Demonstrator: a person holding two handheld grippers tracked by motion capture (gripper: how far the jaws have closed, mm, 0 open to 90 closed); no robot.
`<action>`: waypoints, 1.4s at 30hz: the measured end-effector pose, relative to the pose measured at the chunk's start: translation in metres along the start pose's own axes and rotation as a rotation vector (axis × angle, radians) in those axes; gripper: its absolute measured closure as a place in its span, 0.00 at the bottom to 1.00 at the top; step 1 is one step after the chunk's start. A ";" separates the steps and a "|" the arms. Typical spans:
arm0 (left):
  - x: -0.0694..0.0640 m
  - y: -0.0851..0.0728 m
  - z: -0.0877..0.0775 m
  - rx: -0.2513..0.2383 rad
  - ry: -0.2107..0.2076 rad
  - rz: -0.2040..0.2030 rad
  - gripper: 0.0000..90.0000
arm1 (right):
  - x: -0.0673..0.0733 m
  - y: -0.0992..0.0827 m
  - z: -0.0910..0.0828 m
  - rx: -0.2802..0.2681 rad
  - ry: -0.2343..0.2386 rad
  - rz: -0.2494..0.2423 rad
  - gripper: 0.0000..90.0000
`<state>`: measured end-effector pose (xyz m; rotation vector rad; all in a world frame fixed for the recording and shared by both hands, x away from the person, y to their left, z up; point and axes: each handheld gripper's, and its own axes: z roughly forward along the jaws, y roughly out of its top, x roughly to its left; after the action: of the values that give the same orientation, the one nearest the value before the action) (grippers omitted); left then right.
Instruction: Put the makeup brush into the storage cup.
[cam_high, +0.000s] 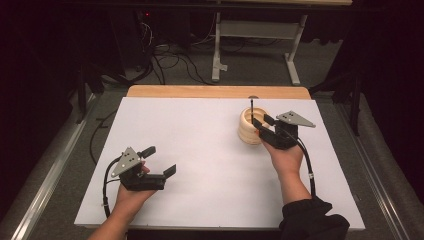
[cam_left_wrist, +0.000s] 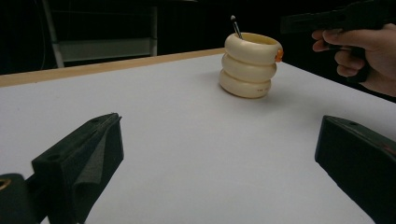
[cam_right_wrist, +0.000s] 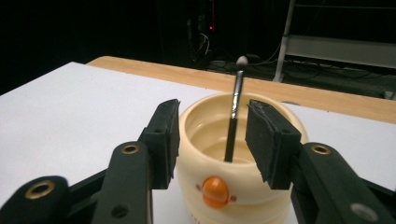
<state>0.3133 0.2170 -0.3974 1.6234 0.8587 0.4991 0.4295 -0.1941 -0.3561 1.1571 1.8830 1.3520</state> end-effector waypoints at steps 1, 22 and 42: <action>0.000 0.000 0.000 0.001 0.000 0.000 0.02 | 0.000 -0.002 -0.001 0.004 0.003 0.002 0.60; -0.005 -0.003 0.003 0.032 -0.010 0.016 0.02 | 0.006 -0.030 -0.036 0.011 0.083 -0.034 0.22; -0.006 -0.006 0.005 0.051 0.013 0.041 0.02 | 0.008 -0.065 -0.095 -0.041 0.061 -0.041 0.01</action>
<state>0.3116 0.2095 -0.4039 1.6890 0.8550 0.5208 0.3278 -0.2400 -0.3834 1.0628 1.9020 1.4117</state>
